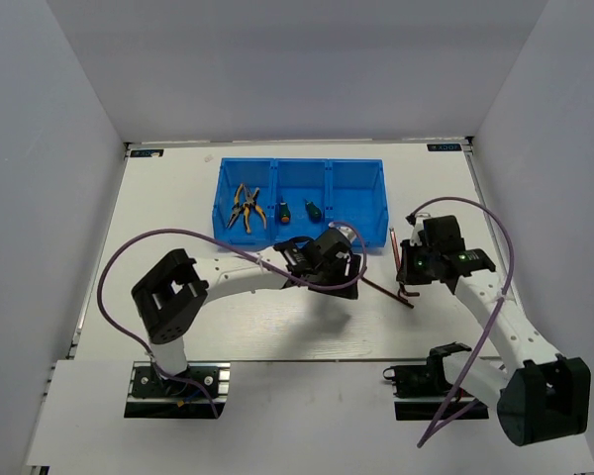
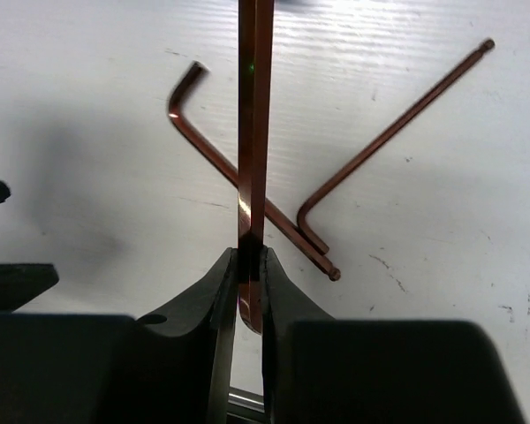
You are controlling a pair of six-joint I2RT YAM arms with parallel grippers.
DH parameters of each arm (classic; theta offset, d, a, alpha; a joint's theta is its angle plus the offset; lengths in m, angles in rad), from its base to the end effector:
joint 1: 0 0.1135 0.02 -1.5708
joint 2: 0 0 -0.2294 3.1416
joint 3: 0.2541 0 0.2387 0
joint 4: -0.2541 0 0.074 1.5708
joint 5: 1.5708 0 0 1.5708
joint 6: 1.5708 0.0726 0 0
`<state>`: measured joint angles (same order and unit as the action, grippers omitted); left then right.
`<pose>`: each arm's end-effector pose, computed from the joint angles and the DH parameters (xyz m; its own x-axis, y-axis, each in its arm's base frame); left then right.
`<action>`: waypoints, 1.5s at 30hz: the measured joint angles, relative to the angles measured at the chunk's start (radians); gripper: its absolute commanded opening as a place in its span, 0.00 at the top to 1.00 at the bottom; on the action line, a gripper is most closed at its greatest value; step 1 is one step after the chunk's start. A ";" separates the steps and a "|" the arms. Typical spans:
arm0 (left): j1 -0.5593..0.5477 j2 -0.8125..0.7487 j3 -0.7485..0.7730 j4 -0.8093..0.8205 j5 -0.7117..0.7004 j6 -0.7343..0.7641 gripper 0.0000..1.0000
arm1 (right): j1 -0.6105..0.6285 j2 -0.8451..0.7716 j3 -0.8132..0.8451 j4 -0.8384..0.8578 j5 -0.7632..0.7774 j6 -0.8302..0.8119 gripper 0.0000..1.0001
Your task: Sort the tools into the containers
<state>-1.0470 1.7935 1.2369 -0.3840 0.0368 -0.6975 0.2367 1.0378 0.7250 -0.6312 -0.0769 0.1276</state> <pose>0.1902 -0.3346 0.1477 -0.8725 0.2272 -0.4326 0.4120 0.8180 -0.4013 0.2199 0.0588 0.1785 -0.8163 -0.0664 -0.5739 -0.1751 0.9751 0.1364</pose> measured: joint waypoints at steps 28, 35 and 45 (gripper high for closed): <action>-0.002 -0.203 -0.118 0.051 -0.126 -0.071 0.21 | 0.056 0.924 0.902 0.148 -0.094 -0.090 0.74; -0.010 -0.049 -0.008 0.040 -0.106 -0.114 0.24 | 0.061 0.929 0.901 0.111 -0.091 -0.108 0.57; -0.035 0.211 0.251 -0.053 -0.097 -0.290 0.51 | 0.038 0.696 0.772 0.039 -0.113 -0.091 0.60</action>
<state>-1.0821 2.0045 1.4876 -0.4374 -0.0601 -0.9874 0.2745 1.7340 1.4967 -0.5922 -0.1898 0.0368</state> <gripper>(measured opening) 0.526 0.397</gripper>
